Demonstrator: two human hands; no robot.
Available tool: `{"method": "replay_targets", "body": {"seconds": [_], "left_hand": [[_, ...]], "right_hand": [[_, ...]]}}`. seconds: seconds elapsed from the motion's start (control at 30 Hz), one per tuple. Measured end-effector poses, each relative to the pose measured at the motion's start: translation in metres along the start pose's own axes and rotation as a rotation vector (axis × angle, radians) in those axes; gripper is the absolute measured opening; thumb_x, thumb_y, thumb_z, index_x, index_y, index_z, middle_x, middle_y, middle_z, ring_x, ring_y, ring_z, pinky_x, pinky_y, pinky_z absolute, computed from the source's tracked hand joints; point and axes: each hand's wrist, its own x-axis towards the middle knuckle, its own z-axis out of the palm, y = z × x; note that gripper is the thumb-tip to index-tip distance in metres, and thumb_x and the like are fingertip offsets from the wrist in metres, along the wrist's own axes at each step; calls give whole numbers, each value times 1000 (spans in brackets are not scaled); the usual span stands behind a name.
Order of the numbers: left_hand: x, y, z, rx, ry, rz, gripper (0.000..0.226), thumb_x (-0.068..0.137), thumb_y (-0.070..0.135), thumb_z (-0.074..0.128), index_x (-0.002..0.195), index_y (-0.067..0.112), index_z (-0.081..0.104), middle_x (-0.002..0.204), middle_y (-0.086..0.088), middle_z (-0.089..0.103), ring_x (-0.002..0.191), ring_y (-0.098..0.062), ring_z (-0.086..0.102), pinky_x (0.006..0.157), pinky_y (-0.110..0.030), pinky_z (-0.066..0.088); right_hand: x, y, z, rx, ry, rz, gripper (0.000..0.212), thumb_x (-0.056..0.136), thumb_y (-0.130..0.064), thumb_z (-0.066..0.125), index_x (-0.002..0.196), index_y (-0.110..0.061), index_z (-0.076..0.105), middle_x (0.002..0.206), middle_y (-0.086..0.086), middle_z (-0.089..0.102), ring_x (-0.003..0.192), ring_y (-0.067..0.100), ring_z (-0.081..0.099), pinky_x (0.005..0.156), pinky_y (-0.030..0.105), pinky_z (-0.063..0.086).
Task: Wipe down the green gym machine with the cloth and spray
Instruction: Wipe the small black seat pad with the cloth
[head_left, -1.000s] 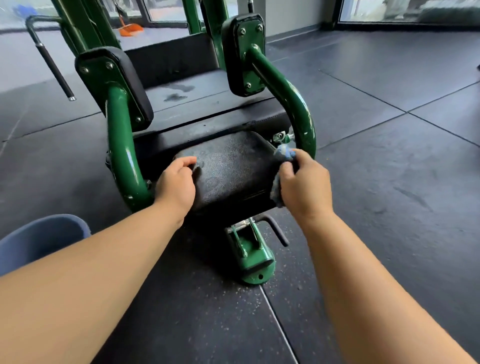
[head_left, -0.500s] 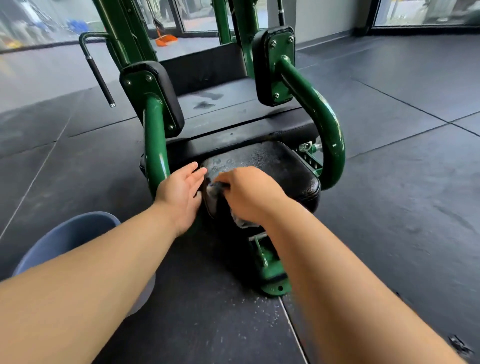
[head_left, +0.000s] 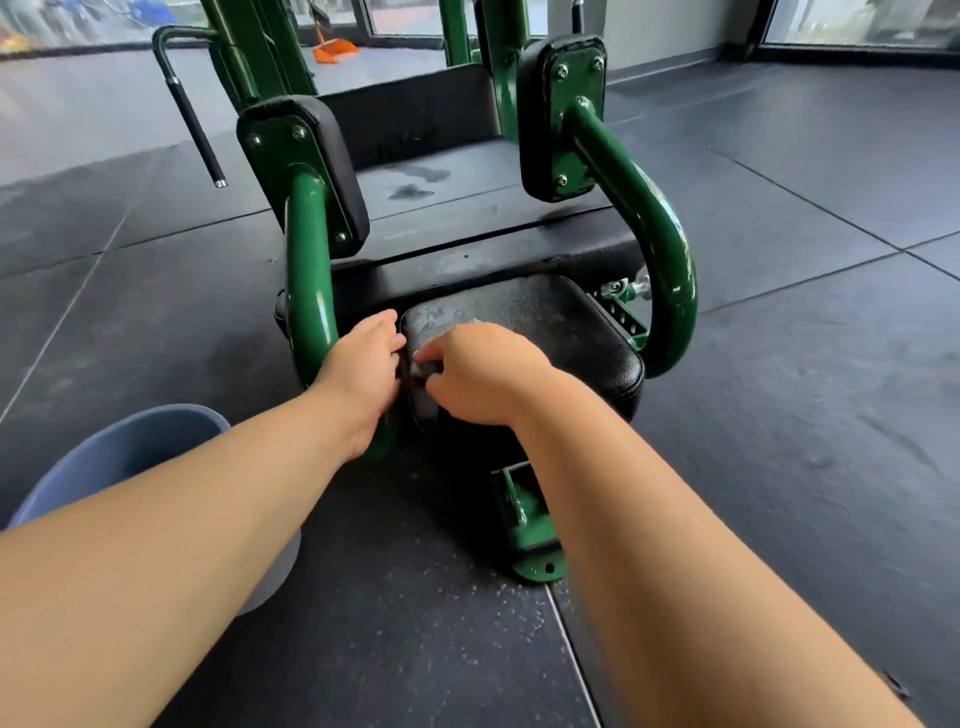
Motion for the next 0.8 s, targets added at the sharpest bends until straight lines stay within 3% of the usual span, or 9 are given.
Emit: {"method": "replay_targets", "body": {"seconds": [0.03, 0.1, 0.17, 0.23, 0.33, 0.43, 0.6, 0.73, 0.8], "left_hand": [[0, -2, 6, 65, -1, 47, 41, 102, 25, 35, 142, 25, 44, 139, 6, 47, 128, -9, 40, 110, -30, 29], [-2, -6, 13, 190, 30, 157, 40, 100, 23, 38, 139, 25, 48, 141, 7, 48, 129, -7, 39, 112, -26, 25], [-11, -13, 25, 255, 84, 209, 42, 99, 20, 39, 140, 26, 46, 143, 6, 46, 129, -8, 39, 109, -23, 24], [-20, -26, 33, 250, 176, 194, 49, 96, 22, 42, 144, 30, 38, 147, 4, 42, 132, -14, 38, 111, -28, 26], [-32, -45, 38, -19, 210, -115, 50, 92, 38, 48, 141, 36, 38, 140, 2, 50, 121, -24, 51, 98, -48, 43], [-38, -47, 36, -206, 98, -302, 39, 91, 51, 51, 124, 31, 50, 125, 1, 59, 107, -27, 60, 75, -54, 54], [-37, -46, 33, -183, 78, -285, 39, 92, 54, 48, 125, 34, 47, 130, 5, 54, 111, -27, 57, 73, -56, 54], [-36, -50, 31, -166, 80, -266, 47, 85, 64, 47, 123, 37, 52, 127, 5, 59, 112, -25, 58, 73, -46, 53], [-40, -56, 28, -196, 90, -317, 56, 83, 73, 37, 123, 38, 55, 125, 5, 61, 111, -22, 57, 74, -39, 47]], "right_hand": [[-13, 8, 4, 52, 85, -3, 33, 86, -21, 52, 111, -34, 70, 115, 0, 68, 111, 24, 58, 92, 32, 44], [-32, 28, 9, 232, 509, 48, 29, 79, -16, 52, 95, -27, 74, 97, -3, 72, 96, 25, 63, 88, 35, 50], [-48, 68, 8, 555, 1028, 298, 30, 78, -10, 48, 94, -21, 72, 96, -4, 70, 92, 22, 64, 86, 38, 51], [-57, 102, 5, 994, 1250, 661, 29, 81, -8, 46, 97, -20, 67, 99, 1, 69, 90, 21, 65, 85, 37, 54], [-58, 126, 21, 1542, 915, 898, 15, 87, -10, 47, 80, -19, 57, 82, 4, 63, 66, 17, 57, 59, 26, 52], [-60, 119, 39, 1845, 679, 874, 17, 88, -10, 52, 75, -17, 61, 68, 2, 58, 59, 16, 52, 64, 29, 45], [-81, 109, 48, 2017, 638, 737, 25, 89, -9, 47, 67, -20, 56, 55, -3, 53, 47, 11, 47, 57, 24, 48], [-99, 94, 78, 2097, 138, 617, 4, 66, -4, 59, 63, -3, 56, 64, 13, 50, 51, 15, 48, 52, 15, 32], [-101, 77, 89, 2104, 50, 646, 15, 57, 0, 66, 71, -2, 61, 68, 10, 55, 61, 13, 51, 52, 12, 35]]}}
